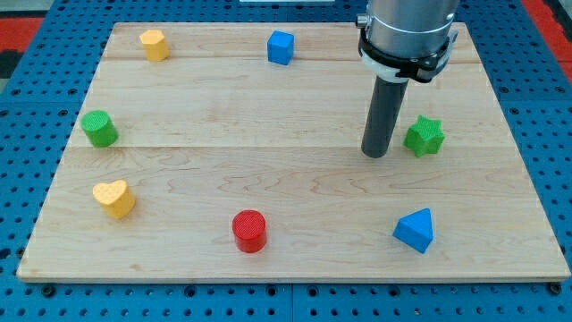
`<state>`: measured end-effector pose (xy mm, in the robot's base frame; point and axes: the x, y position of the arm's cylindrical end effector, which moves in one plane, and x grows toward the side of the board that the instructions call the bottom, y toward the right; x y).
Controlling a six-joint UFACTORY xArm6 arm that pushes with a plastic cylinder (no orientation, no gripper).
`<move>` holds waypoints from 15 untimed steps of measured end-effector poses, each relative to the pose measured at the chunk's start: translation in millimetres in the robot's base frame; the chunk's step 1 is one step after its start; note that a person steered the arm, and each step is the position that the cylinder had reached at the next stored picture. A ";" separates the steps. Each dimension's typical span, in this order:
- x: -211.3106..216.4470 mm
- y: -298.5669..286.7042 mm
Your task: Slightly push the green star towards left
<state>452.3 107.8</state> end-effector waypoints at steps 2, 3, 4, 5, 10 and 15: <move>-8.8 -23.6; -8.8 -30.8; -8.8 -31.8; -7.0 -26.3; -27.0 86.1; -140.7 147.8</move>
